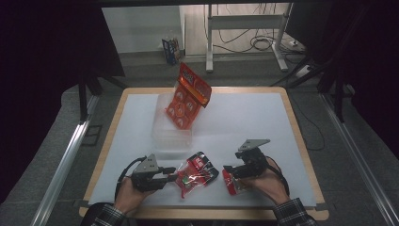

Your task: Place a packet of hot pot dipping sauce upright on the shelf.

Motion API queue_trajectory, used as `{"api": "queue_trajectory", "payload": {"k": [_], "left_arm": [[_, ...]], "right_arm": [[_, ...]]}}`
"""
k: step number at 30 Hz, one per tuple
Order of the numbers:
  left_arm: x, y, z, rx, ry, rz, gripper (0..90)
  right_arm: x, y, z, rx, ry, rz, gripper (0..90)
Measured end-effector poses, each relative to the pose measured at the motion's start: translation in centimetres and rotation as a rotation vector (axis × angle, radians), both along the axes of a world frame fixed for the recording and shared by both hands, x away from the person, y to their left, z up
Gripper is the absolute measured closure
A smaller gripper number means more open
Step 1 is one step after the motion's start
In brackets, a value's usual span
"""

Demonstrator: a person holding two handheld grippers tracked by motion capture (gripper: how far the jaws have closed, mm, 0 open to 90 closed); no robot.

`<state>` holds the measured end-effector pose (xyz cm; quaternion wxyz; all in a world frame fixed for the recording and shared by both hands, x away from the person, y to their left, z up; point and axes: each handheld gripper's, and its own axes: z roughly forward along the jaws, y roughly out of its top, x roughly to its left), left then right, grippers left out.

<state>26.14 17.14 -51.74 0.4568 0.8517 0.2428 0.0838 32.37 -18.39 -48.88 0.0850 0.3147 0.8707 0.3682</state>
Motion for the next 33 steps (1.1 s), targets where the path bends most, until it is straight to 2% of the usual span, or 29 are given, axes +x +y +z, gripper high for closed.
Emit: {"api": "queue_trajectory", "payload": {"k": [2, 6, 9, 11, 13, 16, 23, 27, 33], "left_arm": [[0.0, -0.3, -0.2, 0.015, 0.007, -0.012, 77.9], [0.1, -1.1, -0.8, 0.071, 0.020, -0.021, 81.9], [0.2, -1.4, -1.4, 0.112, 0.061, -0.008, 85.8], [0.1, -1.4, -1.8, 0.144, 0.073, -0.006, 89.1], [-0.3, -1.4, -1.9, 0.153, 0.072, 0.003, 90.0], [-0.7, -1.5, -2.2, 0.187, 0.070, 0.000, 90.0], [-0.6, -1.2, -2.3, 0.173, 0.088, 0.005, 90.0], [-0.6, -1.2, -2.3, 0.174, 0.087, 0.006, 90.0], [-0.7, -1.2, -2.3, 0.173, 0.089, 0.006, 90.0]], "right_arm": [[-0.1, 0.4, -0.2, -0.003, -0.004, 0.014, 26.1], [-0.3, 1.0, -0.5, -0.021, -0.012, 0.034, 24.0], [-0.5, 1.3, -0.6, -0.036, -0.017, 0.055, 23.7], [-0.6, 1.5, -0.6, -0.029, -0.015, 0.063, 23.1], [-0.7, 1.7, -0.6, -0.019, -0.013, 0.072, 22.3], [-0.8, 2.1, -0.6, 0.024, 0.013, 0.097, 20.9], [-1.3, 3.5, -0.5, 0.080, 0.056, 0.144, 19.1], [-1.4, 4.5, -0.8, 0.079, 0.087, 0.158, 19.0], [-0.7, 5.7, -1.5, 0.100, 0.175, 0.168, 23.3]]}}
